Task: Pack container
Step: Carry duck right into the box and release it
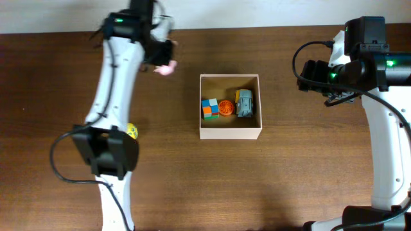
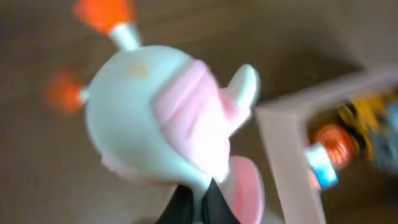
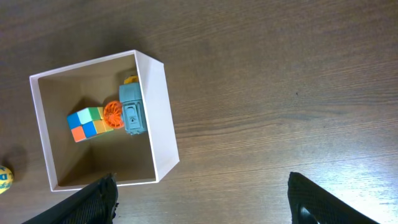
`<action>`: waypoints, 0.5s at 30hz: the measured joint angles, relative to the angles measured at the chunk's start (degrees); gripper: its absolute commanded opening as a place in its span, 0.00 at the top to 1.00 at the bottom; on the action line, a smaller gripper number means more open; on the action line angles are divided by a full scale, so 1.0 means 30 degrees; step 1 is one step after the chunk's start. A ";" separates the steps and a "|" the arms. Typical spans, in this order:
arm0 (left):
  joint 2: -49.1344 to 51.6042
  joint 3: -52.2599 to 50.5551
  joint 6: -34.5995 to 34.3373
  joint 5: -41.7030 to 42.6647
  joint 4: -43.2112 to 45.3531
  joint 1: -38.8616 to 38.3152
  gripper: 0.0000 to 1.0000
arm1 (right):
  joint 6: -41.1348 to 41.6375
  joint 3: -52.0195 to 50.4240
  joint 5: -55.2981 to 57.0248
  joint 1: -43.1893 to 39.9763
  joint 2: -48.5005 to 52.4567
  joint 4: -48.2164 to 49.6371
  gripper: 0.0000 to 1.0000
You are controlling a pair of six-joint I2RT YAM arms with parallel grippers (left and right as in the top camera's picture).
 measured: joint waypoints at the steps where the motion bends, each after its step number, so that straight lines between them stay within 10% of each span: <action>1: 0.0000 0.0073 0.0969 0.0000 -0.0189 -0.0539 0.98 | -0.0007 0.0000 0.0007 0.0000 0.0000 0.0000 0.18; 15: 0.0022 0.0058 1.4732 0.1158 -0.3257 -0.5792 0.98 | -0.0386 -0.0007 0.0007 -0.0007 0.0007 0.0015 0.18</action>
